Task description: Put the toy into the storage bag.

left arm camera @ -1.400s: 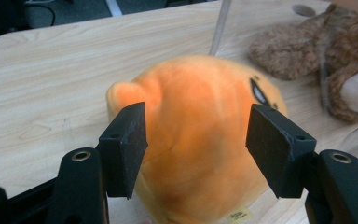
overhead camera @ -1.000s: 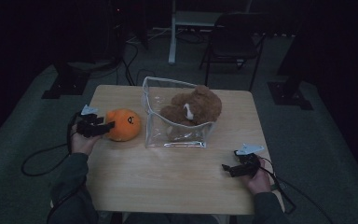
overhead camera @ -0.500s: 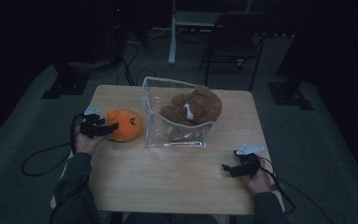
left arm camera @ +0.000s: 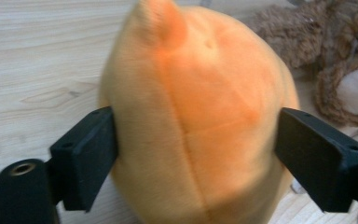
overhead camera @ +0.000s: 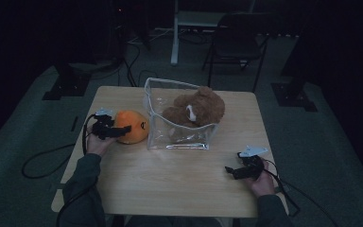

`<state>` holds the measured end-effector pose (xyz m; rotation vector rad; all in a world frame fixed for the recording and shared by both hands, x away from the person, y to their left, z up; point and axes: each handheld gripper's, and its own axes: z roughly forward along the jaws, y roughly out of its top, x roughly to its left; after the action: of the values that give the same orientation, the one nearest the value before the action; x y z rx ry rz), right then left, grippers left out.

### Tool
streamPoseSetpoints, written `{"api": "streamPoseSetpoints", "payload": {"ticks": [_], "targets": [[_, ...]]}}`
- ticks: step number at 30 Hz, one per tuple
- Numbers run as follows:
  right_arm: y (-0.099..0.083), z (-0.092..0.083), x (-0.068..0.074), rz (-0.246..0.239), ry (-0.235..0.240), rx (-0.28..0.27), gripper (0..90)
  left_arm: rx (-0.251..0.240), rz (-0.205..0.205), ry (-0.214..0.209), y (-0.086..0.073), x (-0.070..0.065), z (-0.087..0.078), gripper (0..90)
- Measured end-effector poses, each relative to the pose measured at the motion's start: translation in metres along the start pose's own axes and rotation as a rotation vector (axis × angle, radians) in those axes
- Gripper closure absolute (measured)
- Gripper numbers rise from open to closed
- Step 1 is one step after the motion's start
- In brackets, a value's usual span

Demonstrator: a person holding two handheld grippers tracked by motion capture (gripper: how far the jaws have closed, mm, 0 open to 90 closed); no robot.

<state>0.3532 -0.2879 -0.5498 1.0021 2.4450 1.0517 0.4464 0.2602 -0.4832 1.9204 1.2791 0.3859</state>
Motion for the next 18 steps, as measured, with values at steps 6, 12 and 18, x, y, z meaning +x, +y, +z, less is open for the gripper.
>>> {"api": "streamPoseSetpoints", "payload": {"ticks": [6, 12, 18], "targets": [[0.000, 0.000, 0.000, 0.000, 0.000, 0.000, 12.0, 0.013, 0.011, 0.048, 0.001, -0.004, 0.006, 7.4], [0.000, 0.000, 0.000, 0.000, 0.000, 0.000, 12.0, 0.029, 0.024, 0.073, 0.001, -0.008, 0.012, 1.6], [0.000, 0.000, 0.000, 0.000, 0.000, 0.000, 12.0, 0.040, 0.034, 0.091, 0.002, -0.010, 0.014, 1.4]]}}
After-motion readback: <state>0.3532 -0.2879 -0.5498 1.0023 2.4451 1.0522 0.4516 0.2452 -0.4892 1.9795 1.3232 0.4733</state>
